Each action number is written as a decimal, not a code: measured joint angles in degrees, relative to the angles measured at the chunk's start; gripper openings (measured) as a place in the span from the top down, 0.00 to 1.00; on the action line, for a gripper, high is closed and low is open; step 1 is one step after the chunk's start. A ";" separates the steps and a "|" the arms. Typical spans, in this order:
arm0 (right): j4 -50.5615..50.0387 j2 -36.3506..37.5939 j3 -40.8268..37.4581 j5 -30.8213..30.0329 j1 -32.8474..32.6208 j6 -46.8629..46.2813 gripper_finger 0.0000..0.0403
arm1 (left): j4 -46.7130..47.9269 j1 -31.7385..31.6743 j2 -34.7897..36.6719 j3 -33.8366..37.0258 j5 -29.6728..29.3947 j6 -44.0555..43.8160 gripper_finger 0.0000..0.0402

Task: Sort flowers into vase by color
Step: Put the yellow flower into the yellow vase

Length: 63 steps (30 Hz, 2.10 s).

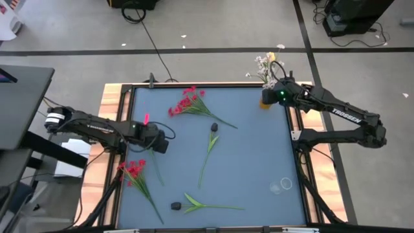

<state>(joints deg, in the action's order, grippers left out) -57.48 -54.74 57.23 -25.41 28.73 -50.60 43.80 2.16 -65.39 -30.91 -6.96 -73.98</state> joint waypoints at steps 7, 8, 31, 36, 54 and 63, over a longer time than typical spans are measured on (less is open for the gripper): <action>-0.03 0.00 0.00 -0.44 -0.85 -0.42 0.52 | -1.25 0.32 0.00 0.63 0.04 -1.01 0.57; -0.01 0.00 0.00 -0.43 -0.85 -0.41 0.52 | -1.25 0.32 0.00 0.63 0.02 -1.02 0.57; -0.66 0.00 0.02 1.03 -8.19 1.03 0.52 | -2.23 0.22 -8.85 -0.49 -2.11 -7.67 0.57; -2.65 0.00 0.02 0.96 -9.15 2.72 0.52 | 6.40 0.54 -7.61 -7.54 0.64 -7.98 0.57; -2.64 0.02 0.02 1.42 -9.18 9.50 0.52 | 1.21 7.01 -7.39 1.79 0.98 -23.59 0.61; -0.83 0.03 0.02 4.36 -9.22 10.64 0.59 | 1.59 7.01 -7.82 -0.67 -0.28 -22.98 0.95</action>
<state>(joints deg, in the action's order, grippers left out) -58.31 -54.71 57.25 -21.05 19.51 -39.96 45.38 9.17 -73.21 -31.59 -7.24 -96.95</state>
